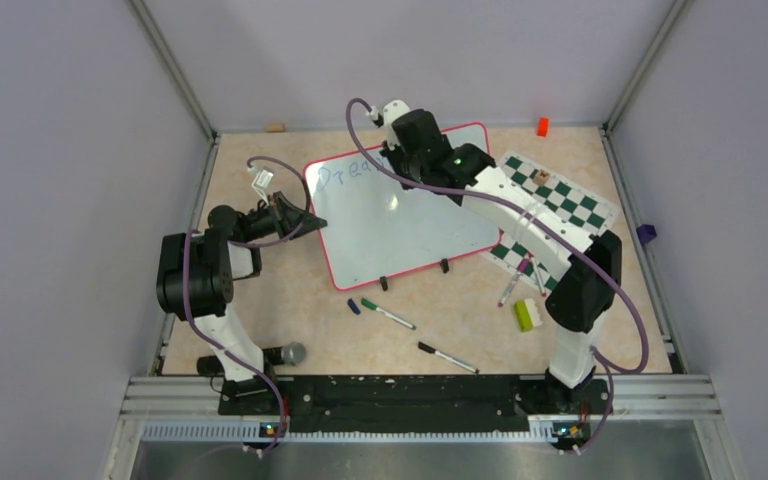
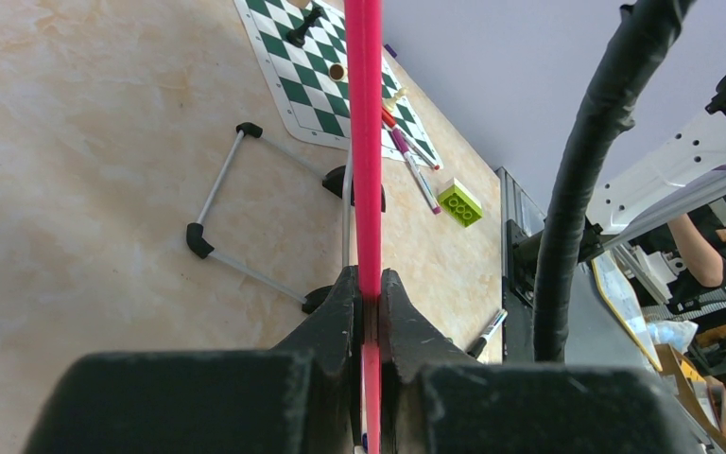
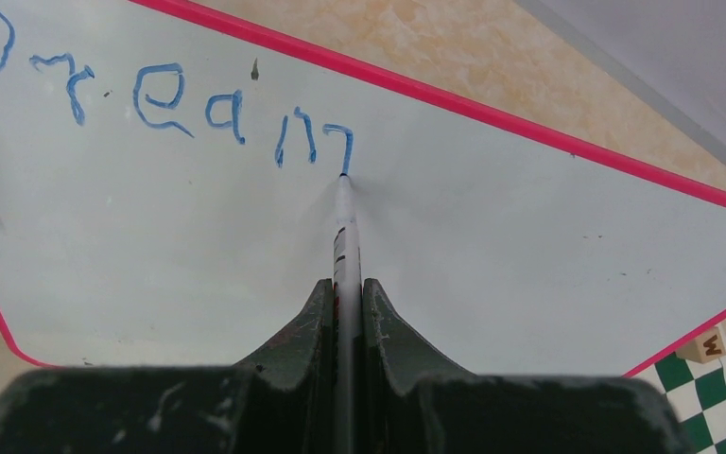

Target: Write a sentence on the whiteboard

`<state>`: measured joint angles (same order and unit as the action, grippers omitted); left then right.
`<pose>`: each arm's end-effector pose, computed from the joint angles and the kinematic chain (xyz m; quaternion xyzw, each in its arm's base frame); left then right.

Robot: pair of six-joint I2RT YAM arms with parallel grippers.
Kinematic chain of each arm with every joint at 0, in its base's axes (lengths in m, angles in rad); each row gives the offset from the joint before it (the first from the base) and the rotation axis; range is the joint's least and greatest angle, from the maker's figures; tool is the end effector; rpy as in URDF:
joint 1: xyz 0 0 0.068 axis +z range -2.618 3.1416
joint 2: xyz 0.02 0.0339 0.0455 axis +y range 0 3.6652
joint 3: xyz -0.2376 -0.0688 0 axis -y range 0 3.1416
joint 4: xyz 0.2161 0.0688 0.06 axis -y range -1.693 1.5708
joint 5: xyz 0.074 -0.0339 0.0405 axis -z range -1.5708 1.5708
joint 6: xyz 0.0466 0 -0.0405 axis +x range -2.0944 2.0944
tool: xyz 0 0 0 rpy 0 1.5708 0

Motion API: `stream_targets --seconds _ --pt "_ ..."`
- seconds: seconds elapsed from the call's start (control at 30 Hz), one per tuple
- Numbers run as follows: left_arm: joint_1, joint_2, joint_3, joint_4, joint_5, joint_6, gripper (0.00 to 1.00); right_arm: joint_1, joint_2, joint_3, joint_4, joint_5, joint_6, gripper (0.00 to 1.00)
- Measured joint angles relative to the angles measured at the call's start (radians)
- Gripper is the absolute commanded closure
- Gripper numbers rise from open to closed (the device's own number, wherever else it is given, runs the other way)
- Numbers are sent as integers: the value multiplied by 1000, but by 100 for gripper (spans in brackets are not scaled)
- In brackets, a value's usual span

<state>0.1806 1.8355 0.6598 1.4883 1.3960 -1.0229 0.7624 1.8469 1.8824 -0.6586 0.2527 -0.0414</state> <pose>0.3022 0.0085 0.1917 0.1732 0.6658 -0.5984 0.4107 0.2939 0.2646 0.3402 -0.2924 0.8349 0.0548 0.4631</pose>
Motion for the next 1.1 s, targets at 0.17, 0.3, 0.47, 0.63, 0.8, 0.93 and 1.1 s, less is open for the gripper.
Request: stream_targets --seconds 0.17,0.3,0.47,0.63,0.8,0.93,1.1 --pt "0 0 0 3 2 2 100 0 -22 -27 16 0 1 100" --pt "0 0 0 10 3 4 100 -2 -76 -100 52 4 4 100" --pt "0 0 0 13 3 4 100 -18 -106 -122 93 5 15 100" --pt "0 0 0 14 3 4 100 -28 -107 -122 105 4 18 100" --pt "0 0 0 15 3 4 100 -29 -103 -115 109 4 18 100" --pt "0 0 0 15 3 4 100 -29 -95 -98 113 3 18 100" --pt "0 0 0 15 3 4 100 -31 -84 -79 114 0 18 100"
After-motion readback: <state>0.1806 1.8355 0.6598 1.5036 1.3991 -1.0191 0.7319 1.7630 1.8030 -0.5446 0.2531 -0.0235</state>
